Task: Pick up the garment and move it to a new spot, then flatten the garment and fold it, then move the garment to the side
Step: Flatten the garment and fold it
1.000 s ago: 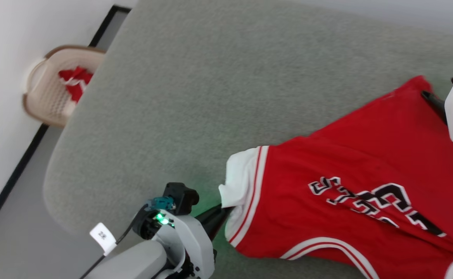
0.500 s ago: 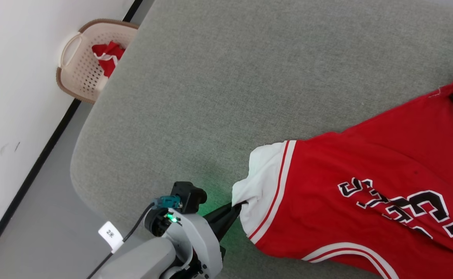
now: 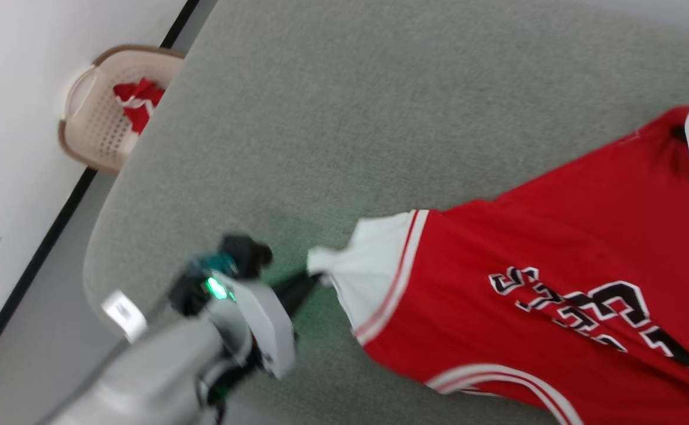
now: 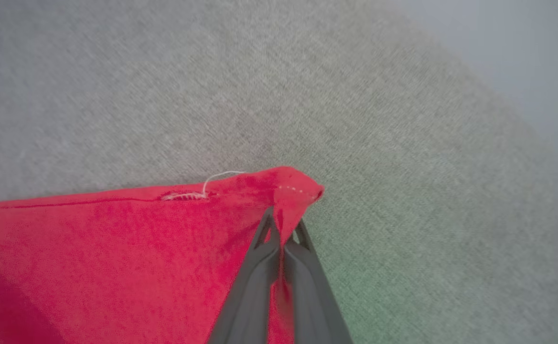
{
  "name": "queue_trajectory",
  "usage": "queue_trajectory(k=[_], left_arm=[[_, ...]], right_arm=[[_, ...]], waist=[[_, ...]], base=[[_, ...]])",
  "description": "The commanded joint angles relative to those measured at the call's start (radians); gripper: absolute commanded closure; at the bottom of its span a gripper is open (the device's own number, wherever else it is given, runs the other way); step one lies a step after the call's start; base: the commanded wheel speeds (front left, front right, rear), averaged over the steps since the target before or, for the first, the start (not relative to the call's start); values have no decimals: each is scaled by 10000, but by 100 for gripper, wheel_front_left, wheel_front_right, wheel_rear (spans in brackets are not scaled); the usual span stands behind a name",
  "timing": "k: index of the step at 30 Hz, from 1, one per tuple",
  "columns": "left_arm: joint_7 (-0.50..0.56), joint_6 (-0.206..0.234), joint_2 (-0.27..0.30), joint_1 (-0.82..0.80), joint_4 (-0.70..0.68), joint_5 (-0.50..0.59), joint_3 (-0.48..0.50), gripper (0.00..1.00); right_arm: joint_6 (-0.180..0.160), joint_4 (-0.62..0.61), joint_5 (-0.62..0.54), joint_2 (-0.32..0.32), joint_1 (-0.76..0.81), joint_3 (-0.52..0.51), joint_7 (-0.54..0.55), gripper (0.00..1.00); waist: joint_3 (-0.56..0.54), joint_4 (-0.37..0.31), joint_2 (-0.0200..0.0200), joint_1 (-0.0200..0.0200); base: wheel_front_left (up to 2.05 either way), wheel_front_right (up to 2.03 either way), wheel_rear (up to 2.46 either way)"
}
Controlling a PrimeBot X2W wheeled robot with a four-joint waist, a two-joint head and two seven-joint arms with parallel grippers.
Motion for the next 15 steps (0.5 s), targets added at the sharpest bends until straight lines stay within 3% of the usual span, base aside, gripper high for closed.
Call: queue_trajectory(k=[1,9,15], left_arm=[[127,119,225,-347,-178,58,119,100],[1534,715,1848,-2407,-1502,526,649,100],[2528,535,2473,-4216,-1692,750,1054,100]], right_arm=[[-10,-61,91,59,-263,25,-152,100],[-10,-480,374,236,-1135,97,-1246,100],[-10,-310,998,780,-1703,-449,-1993,100]], waist=[[-378,-357,-1,0],[-1242,-1308,-1,0],[-1859,-2038,-1,0]], base=[[0,0,0],[0,0,0],[0,0,0]])
